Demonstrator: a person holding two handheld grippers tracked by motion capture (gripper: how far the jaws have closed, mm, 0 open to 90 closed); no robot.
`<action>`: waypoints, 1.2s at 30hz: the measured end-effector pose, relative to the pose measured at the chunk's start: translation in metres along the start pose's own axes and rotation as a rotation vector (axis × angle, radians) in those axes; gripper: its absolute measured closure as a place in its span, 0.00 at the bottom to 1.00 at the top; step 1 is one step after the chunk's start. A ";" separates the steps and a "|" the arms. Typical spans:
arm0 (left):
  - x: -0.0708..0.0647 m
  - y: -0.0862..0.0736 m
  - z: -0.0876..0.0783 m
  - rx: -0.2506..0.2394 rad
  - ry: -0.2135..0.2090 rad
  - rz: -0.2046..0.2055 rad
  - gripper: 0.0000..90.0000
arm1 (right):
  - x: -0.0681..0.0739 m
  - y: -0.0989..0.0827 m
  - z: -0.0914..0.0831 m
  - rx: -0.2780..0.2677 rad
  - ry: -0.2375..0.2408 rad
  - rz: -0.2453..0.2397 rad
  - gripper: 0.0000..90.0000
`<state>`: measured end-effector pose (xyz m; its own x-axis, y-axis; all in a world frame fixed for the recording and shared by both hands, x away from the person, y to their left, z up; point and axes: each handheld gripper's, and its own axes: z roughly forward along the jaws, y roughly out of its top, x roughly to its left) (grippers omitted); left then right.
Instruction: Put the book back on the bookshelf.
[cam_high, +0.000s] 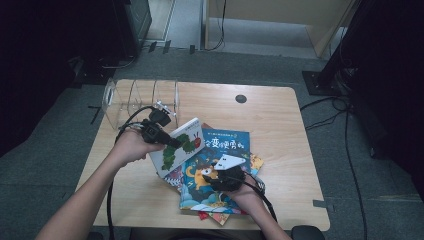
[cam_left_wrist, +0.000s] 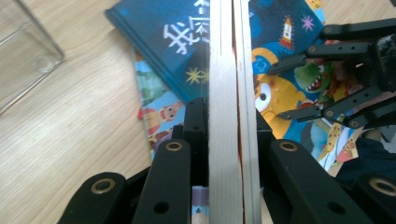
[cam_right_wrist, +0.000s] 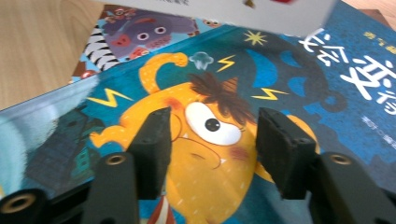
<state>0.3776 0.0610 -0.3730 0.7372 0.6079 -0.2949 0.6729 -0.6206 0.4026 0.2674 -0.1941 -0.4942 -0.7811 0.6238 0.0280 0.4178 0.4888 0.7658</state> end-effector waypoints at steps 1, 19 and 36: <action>0.003 -0.001 -0.001 0.000 -0.005 -0.008 0.86 | 0.000 0.000 0.000 0.001 -0.001 -0.001 0.49; 0.026 -0.016 -0.029 -0.004 0.083 -0.080 0.86 | 0.000 0.000 0.000 0.004 -0.001 0.002 0.45; 0.040 -0.014 -0.058 -0.003 0.148 -0.129 0.86 | 0.000 0.000 0.000 0.003 -0.001 0.001 0.45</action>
<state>0.3942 0.1228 -0.3398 0.6276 0.7488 -0.2132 0.7608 -0.5317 0.3721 0.2674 -0.1936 -0.4944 -0.7801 0.6250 0.0278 0.4197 0.4898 0.7641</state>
